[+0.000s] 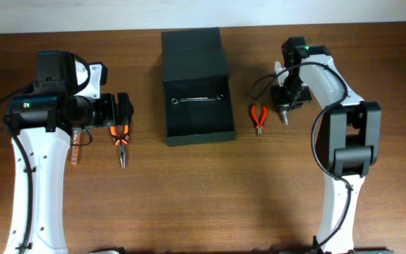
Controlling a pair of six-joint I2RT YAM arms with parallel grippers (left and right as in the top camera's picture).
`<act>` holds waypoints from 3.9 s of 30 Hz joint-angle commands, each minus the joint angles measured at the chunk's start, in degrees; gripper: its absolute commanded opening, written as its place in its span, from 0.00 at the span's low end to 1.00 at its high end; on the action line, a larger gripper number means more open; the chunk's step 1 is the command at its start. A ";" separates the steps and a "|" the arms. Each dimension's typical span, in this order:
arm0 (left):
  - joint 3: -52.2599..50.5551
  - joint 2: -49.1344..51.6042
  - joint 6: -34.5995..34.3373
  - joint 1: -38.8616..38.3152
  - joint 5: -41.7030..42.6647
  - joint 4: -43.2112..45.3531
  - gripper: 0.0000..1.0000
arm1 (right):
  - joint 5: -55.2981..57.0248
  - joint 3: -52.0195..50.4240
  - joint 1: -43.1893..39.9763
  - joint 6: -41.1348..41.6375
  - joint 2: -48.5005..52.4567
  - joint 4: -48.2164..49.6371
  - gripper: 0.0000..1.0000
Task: Pack container
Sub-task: 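Grasp the screwdriver handle with the right gripper and lift, then carry the screwdriver into the box beside the wrench and release, then lower the right gripper onto the red-black pliers and grasp them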
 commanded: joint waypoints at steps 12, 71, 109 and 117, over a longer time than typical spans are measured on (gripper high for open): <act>0.76 0.52 0.90 0.13 -0.17 0.15 0.99 | 0.28 8.13 11.98 -0.39 -20.83 -2.60 0.04; 0.76 0.52 0.90 0.13 -0.15 -0.46 0.99 | 6.91 8.09 28.89 -50.56 4.63 15.37 0.49; 0.76 0.52 0.90 0.13 -0.15 0.07 0.99 | -2.01 14.21 5.11 16.00 -6.08 -12.26 0.51; 0.76 0.52 0.90 0.13 -0.15 0.37 0.99 | -5.35 -0.44 6.34 17.86 -6.08 -7.06 0.48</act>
